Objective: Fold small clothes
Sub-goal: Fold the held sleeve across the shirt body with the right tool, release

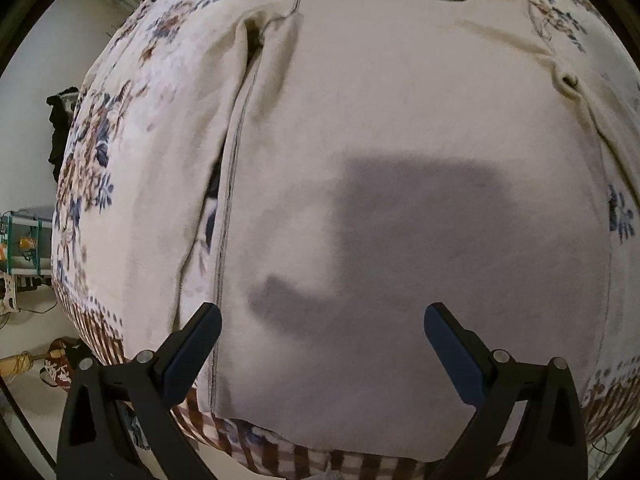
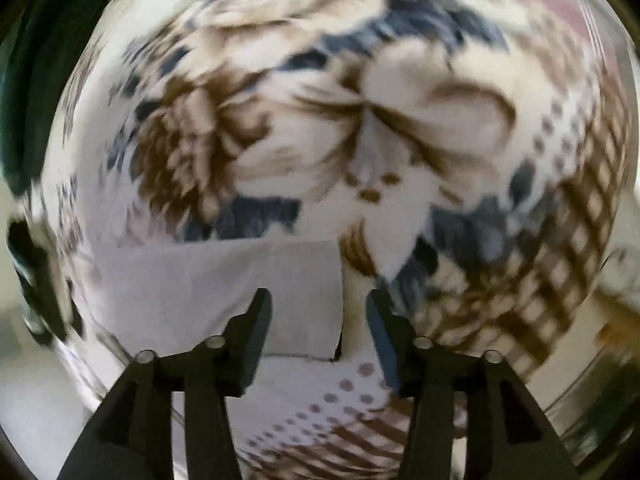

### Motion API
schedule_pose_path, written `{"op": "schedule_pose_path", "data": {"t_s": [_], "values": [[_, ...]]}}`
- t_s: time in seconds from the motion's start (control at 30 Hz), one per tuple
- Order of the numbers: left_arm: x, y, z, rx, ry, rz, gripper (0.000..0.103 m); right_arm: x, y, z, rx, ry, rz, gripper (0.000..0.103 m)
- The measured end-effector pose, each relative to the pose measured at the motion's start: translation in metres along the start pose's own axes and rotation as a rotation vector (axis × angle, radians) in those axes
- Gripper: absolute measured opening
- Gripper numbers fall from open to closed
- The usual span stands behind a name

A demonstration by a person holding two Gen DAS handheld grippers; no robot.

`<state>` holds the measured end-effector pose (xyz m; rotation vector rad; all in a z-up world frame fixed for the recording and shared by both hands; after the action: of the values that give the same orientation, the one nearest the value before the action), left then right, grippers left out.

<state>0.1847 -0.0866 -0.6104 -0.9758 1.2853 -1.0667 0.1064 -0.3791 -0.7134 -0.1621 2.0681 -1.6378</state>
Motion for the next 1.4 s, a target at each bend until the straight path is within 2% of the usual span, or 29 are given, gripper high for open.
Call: {"op": "schedule_pose_path", "data": {"t_s": [0.1,0.2,0.27,0.3,0.4,0.5,0.67,0.77,0.87,0.97,1.1,1.2,1.33,1.4], "values": [[-0.003,0.009,-0.005,-0.031,-0.024,0.000,0.103,0.012,0.019,0.003,-0.012,0.096,0.077,0.058],[-0.007,0.014,-0.007,-0.041,-0.049,-0.001,0.103,0.011,0.026,0.007,0.030,0.150,0.097,0.060],[-0.009,0.017,-0.007,-0.039,-0.062,-0.002,0.103,0.003,0.020,0.003,0.109,0.159,0.103,0.033],[-0.011,0.018,-0.008,-0.039,-0.070,-0.002,0.103,-0.005,0.022,-0.003,0.112,0.134,0.088,0.009],[-0.018,0.018,-0.010,-0.038,-0.102,-0.009,0.103,-0.042,0.019,-0.019,0.100,0.044,0.111,0.008],[-0.028,0.014,-0.012,-0.029,-0.139,-0.015,0.103,-0.101,0.012,-0.051,0.092,-0.108,0.110,0.007],[-0.059,0.004,-0.024,-0.002,-0.207,-0.001,0.103,-0.226,0.012,-0.136,0.035,-0.525,0.075,0.007],[-0.082,0.001,-0.036,0.001,-0.259,0.011,0.103,-0.293,0.027,-0.213,-0.002,-0.813,0.035,0.007],[-0.113,-0.001,-0.051,-0.001,-0.329,0.028,0.103,-0.333,0.047,-0.295,-0.039,-1.072,-0.010,0.007],[-0.148,0.000,-0.070,-0.005,-0.404,0.054,0.103,-0.347,0.073,-0.374,-0.092,-1.276,-0.062,0.007],[-0.184,0.006,-0.093,-0.017,-0.481,0.088,0.103,-0.337,0.103,-0.453,-0.146,-1.501,-0.134,0.007],[-0.207,0.012,-0.110,-0.025,-0.526,0.110,0.103,-0.319,0.116,-0.495,-0.178,-1.595,-0.159,0.006],[-0.228,0.020,-0.125,-0.043,-0.561,0.119,0.103,-0.303,0.128,-0.525,-0.233,-1.631,-0.180,0.002],[-0.236,0.024,-0.130,-0.046,-0.571,0.122,0.103,-0.306,0.139,-0.537,-0.234,-1.651,-0.204,0.002]]}}
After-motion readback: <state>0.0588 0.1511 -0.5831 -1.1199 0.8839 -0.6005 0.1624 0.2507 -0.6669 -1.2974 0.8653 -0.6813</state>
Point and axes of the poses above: each gripper's, at about its wrist camera, not at the fingertips, and y roughly the way its jaws point, x to its right, z to its top, the point moved 5 cm from there along y, roughly the way its jaws point
